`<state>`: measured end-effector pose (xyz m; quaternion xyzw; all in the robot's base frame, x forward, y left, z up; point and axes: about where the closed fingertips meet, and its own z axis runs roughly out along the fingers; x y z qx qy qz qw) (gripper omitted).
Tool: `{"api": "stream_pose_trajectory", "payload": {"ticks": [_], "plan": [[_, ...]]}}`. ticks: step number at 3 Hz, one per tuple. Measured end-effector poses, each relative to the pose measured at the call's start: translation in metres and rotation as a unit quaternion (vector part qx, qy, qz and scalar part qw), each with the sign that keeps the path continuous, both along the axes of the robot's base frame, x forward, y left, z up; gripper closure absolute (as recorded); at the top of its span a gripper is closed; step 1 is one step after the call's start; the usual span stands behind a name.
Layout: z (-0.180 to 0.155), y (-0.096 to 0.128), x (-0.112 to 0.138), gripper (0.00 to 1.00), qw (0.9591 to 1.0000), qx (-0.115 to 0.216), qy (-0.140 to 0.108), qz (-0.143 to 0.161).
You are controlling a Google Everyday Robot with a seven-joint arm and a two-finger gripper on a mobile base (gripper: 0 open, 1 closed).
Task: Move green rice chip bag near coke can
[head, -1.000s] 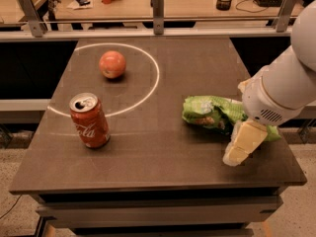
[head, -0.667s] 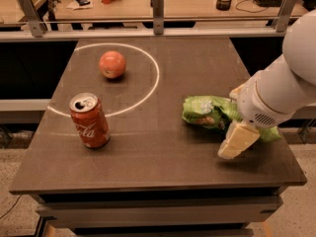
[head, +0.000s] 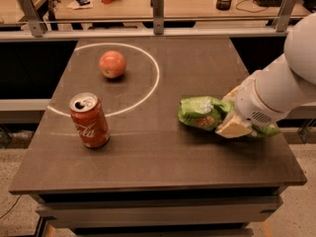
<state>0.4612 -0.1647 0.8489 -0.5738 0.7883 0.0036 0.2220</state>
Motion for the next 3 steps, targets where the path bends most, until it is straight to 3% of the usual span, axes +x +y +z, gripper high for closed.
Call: {"api": "stream_pose_trajectory", "payload": {"ticks": [1, 2, 3], "plan": [[0.01, 0.005, 0.002, 0.87, 0.9984, 0.055, 0.003, 0.01], [0.027, 0.006, 0.005, 1.0, 0.9891, 0.145, 0.013, 0.021], [0.05, 0.017, 0.003, 1.0, 0.9691, 0.243, 0.036, 0.025]]}}
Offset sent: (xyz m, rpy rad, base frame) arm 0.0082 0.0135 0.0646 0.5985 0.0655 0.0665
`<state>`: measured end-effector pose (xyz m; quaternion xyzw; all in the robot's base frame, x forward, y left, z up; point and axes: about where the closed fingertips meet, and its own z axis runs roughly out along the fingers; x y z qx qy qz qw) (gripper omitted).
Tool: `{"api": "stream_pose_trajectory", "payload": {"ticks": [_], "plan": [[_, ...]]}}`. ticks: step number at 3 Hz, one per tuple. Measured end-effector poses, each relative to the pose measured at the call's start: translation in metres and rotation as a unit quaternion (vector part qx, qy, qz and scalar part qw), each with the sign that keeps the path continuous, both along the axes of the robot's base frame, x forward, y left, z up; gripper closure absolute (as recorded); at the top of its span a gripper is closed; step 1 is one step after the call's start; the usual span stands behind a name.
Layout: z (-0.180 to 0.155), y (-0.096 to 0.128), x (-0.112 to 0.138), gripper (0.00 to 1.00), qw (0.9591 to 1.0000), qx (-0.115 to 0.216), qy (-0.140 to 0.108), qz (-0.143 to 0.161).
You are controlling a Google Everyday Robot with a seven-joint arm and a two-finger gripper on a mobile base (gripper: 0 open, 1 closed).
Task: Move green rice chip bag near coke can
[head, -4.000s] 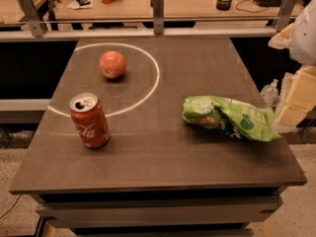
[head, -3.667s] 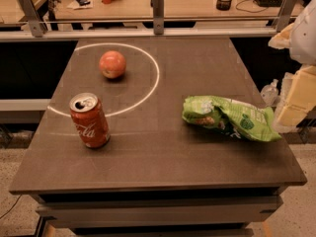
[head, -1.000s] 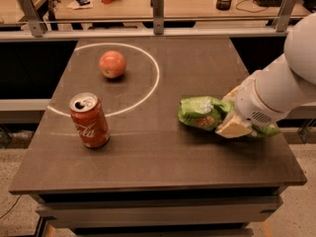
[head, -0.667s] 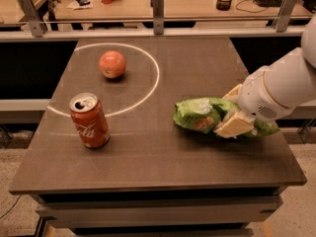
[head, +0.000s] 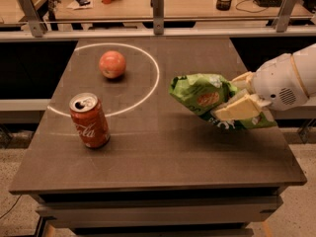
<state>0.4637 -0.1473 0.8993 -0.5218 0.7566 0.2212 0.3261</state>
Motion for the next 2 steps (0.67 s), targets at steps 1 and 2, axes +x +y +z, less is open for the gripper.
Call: {"api": "stream_pose_trajectory", "payload": {"ticks": [1, 2], "plan": [[0.016, 0.019, -0.005, 1.0, 0.9967, 0.077, 0.024, 0.004], [0.034, 0.054, -0.012, 1.0, 0.9884, 0.14, 0.043, 0.038]]}}
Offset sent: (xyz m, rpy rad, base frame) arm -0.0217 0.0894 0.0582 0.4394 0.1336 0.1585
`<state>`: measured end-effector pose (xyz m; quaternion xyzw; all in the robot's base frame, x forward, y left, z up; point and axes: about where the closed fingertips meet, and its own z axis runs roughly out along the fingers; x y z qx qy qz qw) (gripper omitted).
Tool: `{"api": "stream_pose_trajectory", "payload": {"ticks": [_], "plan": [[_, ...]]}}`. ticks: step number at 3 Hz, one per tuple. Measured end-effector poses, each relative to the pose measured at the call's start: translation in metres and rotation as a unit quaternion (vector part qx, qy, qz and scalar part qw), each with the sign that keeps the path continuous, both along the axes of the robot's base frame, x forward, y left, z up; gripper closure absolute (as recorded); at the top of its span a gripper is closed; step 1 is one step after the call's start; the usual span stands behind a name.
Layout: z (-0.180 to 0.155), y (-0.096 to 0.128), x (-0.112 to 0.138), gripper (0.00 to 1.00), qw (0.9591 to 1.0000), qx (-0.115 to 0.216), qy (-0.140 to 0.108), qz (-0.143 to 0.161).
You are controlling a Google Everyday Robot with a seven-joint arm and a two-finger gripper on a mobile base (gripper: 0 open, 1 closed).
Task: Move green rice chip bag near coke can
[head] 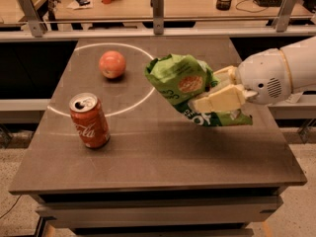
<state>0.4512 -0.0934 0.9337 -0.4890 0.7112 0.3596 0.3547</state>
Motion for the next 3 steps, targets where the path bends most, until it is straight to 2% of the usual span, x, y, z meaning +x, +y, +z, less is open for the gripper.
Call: {"api": "stream_pose_trajectory", "payload": {"ticks": [1, 2, 3], "plan": [[0.013, 0.041, -0.009, 1.0, 0.998, 0.044, 0.007, 0.045], [0.02, 0.082, -0.018, 1.0, 0.9918, 0.085, 0.018, 0.094], [0.019, 0.086, -0.019, 1.0, 0.9919, 0.086, 0.021, 0.091]]}}
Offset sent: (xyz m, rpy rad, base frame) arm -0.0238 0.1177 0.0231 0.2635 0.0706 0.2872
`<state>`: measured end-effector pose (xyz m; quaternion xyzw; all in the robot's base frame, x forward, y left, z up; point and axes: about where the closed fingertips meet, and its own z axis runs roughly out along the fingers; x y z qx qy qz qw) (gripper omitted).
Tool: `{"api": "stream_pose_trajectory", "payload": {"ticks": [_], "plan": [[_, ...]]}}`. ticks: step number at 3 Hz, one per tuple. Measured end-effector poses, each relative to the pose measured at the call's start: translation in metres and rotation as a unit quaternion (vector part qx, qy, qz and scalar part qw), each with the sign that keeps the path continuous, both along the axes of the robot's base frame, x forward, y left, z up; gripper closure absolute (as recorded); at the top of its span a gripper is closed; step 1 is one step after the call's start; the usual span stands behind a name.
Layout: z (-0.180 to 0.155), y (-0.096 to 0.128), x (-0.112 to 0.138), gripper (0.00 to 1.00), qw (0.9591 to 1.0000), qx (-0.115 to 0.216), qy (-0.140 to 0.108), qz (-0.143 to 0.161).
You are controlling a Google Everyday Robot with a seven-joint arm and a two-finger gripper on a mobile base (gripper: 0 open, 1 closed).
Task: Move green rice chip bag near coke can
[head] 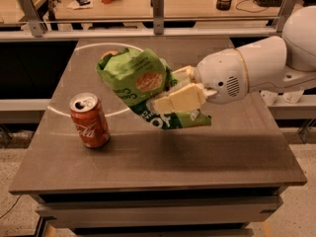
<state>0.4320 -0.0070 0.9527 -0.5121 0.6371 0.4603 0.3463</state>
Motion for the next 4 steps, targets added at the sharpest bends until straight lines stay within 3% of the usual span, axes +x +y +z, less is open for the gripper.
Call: {"api": "stream_pose_trajectory", "payload": {"ticks": [3, 4], "plan": [[-0.037, 0.038, -0.004, 1.0, 0.9996, 0.013, 0.025, 0.006], [-0.036, 0.04, -0.005, 0.82, 0.9996, 0.012, 0.024, 0.008]]}}
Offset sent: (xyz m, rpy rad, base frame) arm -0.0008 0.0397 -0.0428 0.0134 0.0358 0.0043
